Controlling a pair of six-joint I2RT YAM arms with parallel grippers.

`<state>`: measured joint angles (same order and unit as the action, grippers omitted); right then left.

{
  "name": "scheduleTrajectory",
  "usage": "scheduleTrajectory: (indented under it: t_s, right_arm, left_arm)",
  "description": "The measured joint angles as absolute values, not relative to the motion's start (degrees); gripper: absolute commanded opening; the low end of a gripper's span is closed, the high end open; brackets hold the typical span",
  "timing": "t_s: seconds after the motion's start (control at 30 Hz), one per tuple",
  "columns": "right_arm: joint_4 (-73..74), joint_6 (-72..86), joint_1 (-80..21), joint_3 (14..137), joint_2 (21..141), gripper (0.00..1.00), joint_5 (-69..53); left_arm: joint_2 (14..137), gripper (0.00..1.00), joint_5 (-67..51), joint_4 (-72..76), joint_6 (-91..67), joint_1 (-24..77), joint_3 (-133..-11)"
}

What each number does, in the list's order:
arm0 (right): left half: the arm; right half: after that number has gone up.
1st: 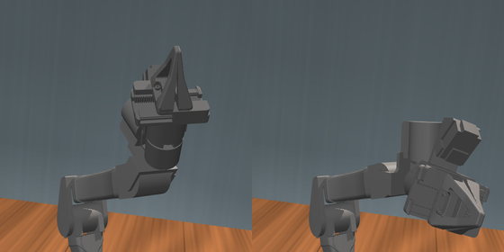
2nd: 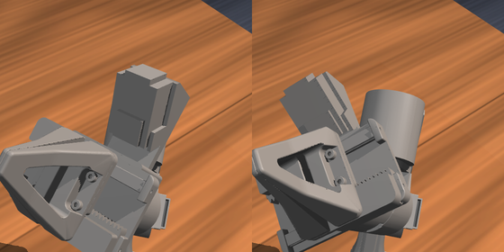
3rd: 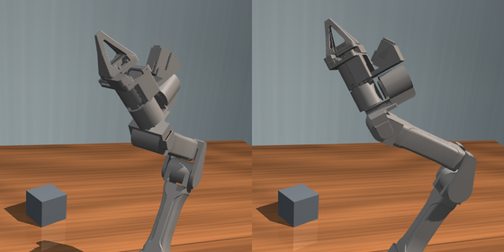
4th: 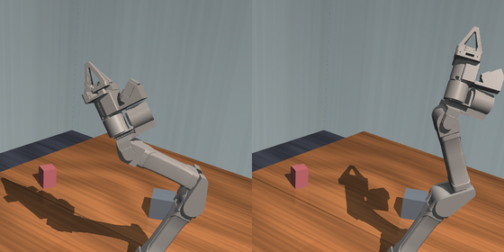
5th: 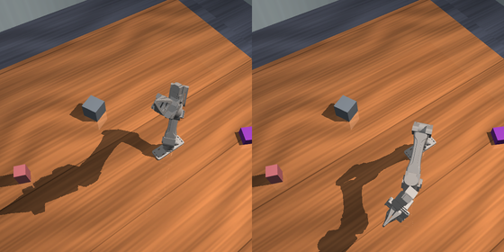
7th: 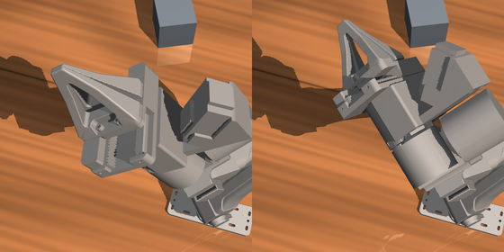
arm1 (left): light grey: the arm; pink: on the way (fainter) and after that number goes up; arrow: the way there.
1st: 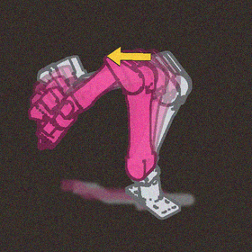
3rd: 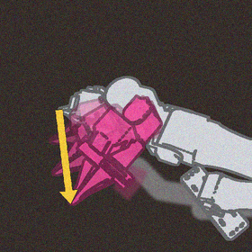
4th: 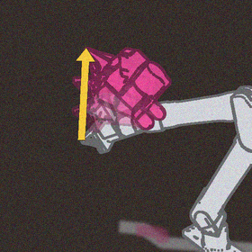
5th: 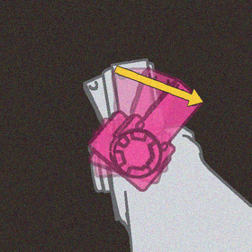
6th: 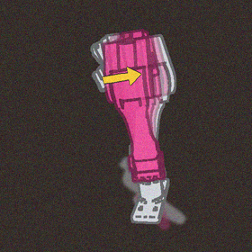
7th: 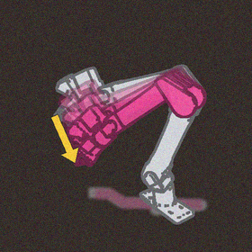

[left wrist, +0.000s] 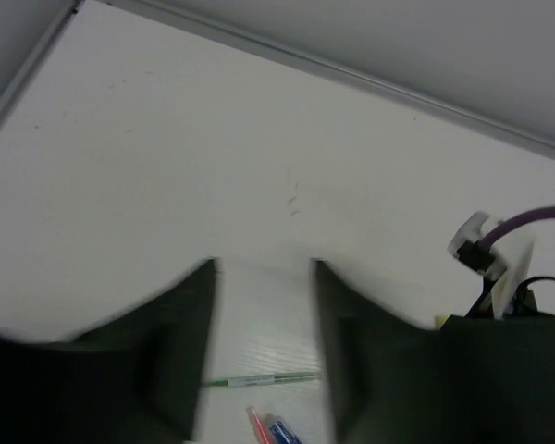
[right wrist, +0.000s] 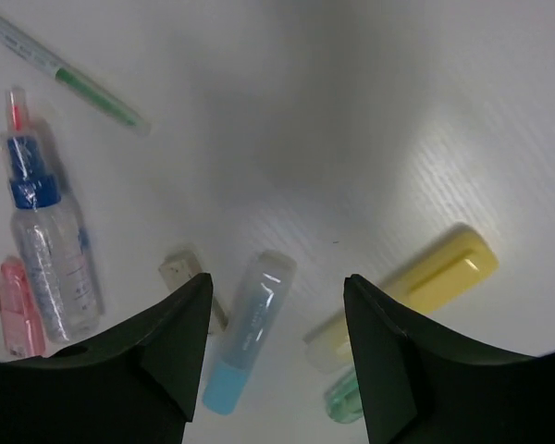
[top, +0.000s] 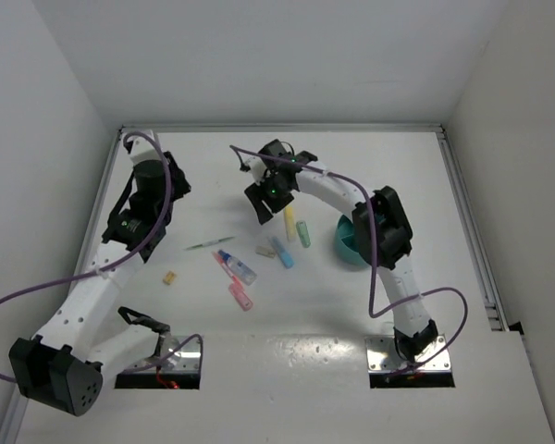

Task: Sort the stationery into containers
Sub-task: Grab a piece of stationery with the right arm

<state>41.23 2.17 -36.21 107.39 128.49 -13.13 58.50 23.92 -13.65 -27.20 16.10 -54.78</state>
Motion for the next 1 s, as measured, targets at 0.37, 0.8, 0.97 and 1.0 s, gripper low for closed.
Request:
scheduleTrajectory:
  t_s: [0.37,0.8,0.97,1.0]
  right_arm:
    - [43.0,-0.2,-43.7,110.0,129.1,0.61,-20.4]
    - [43.5,-0.2,-52.7,114.3,132.8,0.59,-13.3]
    - [40.6,-0.5,-52.7,109.2,132.1,0.53,1.0]
    - [40.1,-0.4,-52.7,107.6,131.6,0.51,3.6]
  left_arm:
    - [52.8,0.65,36.1,-14.5,-32.2,16.1,-52.7]
    - [51.0,0.94,39.9,-14.7,-32.4,16.0,-52.2]
    - [51.0,0.94,39.6,-14.5,-32.4,16.1,-52.2]
    - [51.0,0.94,39.3,-14.5,-32.4,16.1,-52.2]
